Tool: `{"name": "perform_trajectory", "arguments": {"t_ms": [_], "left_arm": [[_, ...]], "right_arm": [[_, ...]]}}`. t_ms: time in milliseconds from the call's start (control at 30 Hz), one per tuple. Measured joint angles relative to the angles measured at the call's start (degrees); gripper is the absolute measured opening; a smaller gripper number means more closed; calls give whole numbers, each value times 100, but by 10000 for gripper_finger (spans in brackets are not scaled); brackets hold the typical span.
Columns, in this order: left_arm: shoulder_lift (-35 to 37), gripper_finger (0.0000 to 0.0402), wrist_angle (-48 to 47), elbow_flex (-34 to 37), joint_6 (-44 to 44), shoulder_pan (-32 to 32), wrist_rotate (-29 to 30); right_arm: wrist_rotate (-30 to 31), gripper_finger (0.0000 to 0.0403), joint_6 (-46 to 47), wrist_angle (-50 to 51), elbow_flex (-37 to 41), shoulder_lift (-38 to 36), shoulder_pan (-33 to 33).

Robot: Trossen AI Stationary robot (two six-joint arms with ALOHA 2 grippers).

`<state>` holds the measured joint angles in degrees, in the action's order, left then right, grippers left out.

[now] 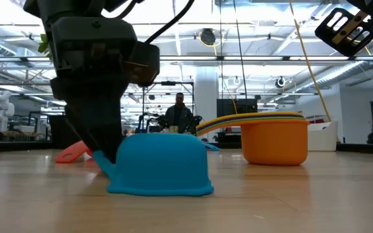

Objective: Nest measuring cups in basket
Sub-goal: Stack the light blue measuring on top of the yellow measuring cup

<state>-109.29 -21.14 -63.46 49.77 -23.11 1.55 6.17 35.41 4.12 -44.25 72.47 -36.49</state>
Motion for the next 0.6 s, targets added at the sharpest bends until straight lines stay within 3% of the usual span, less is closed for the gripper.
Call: {"name": "perform_trajectory", "arguments": {"t_ms": [167, 467, 600], "left_arm": [[-12, 176, 102, 0, -95, 0, -86], [-38, 29, 366, -17, -832, -7, -359], [-2, 12, 568, -4, -1364, 26, -332]], "right_arm": [[0, 0, -5, 0, 0, 0, 0], [0, 0, -5, 0, 0, 0, 0], [-3, 0, -26, 2, 0, 0, 2]]}}
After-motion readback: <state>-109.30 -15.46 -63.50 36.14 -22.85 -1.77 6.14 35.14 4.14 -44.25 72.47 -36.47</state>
